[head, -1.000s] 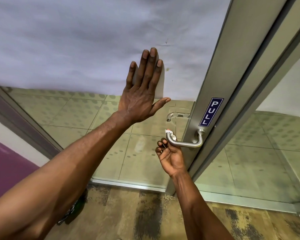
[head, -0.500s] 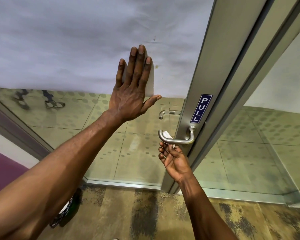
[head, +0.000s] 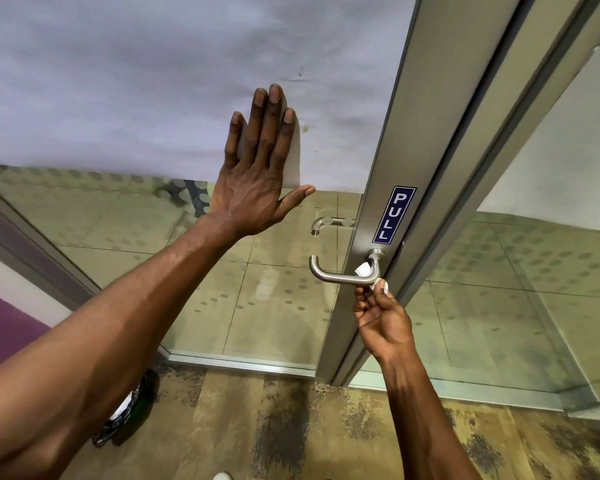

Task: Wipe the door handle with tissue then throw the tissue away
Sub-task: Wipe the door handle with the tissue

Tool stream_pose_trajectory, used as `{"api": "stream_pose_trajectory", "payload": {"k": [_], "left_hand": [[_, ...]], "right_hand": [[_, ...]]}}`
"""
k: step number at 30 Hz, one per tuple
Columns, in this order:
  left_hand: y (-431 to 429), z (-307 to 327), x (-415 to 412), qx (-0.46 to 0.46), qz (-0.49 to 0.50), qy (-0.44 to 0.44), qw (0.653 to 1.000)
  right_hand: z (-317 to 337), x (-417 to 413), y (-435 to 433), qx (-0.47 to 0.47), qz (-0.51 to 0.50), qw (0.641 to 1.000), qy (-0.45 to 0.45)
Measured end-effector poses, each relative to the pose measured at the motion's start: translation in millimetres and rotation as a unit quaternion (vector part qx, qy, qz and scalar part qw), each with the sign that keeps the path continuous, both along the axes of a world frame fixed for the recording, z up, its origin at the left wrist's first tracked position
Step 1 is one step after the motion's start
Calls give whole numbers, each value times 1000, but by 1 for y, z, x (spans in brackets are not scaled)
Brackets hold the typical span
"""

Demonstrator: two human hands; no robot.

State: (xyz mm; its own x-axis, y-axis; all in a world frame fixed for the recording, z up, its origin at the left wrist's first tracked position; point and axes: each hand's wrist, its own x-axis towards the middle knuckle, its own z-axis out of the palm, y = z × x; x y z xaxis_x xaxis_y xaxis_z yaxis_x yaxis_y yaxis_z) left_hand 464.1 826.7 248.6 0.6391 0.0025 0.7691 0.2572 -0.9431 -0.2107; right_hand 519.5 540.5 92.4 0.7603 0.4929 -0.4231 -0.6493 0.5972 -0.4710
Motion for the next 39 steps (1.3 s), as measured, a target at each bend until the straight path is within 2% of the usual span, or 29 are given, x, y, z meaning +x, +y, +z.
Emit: {"api": "stream_pose_trajectory", "payload": {"k": [3, 5, 9, 11, 14, 19, 21, 25, 28, 30, 35, 36, 37, 38, 39], "left_hand": [[-2, 2, -1, 1, 6, -1, 1000], [-5, 3, -3, 7, 14, -8, 1000], [-9, 6, -6, 6, 28, -13, 1000], [-12, 8, -9, 2, 31, -7, 999], [-18, 11, -15, 0, 34, 5, 999], [-18, 13, -30, 23, 47, 35, 998], [-14, 13, -36, 35, 48, 55, 997], [-8, 14, -46, 49, 36, 70, 996], [-5, 16, -52, 54, 30, 77, 995], [-4, 17, -57, 51, 22, 87, 995], [-3, 13, -75, 35, 2, 110, 993], [-2, 11, -80, 32, 2, 118, 992], [-2, 8, -86, 25, 4, 128, 991], [-1, 4, -95, 12, 6, 140, 990], [2, -1, -105, -12, 7, 152, 988]], "right_hand": [[7, 8, -5, -71, 8, 996, -58], [10, 11, -7, -163, 0, 978, -131], [10, 5, -7, -349, -45, 897, -267], [7, -3, -5, -455, -79, 822, -333], [5, -19, 0, -600, -124, 655, -442], [3, -39, 1, -643, -141, 453, -602], [7, -42, 5, -638, -127, 408, -641], [23, -47, 25, -630, -108, 374, -672], [32, -53, 44, -659, -68, 308, -683], [38, -60, 57, -668, -52, 294, -682], [53, -76, 93, -668, -53, 317, -672], [54, -79, 98, -658, -47, 345, -668], [55, -82, 103, -643, -37, 391, -658], [54, -88, 108, -621, -25, 450, -642], [53, -95, 115, -588, -16, 526, -614]]}}
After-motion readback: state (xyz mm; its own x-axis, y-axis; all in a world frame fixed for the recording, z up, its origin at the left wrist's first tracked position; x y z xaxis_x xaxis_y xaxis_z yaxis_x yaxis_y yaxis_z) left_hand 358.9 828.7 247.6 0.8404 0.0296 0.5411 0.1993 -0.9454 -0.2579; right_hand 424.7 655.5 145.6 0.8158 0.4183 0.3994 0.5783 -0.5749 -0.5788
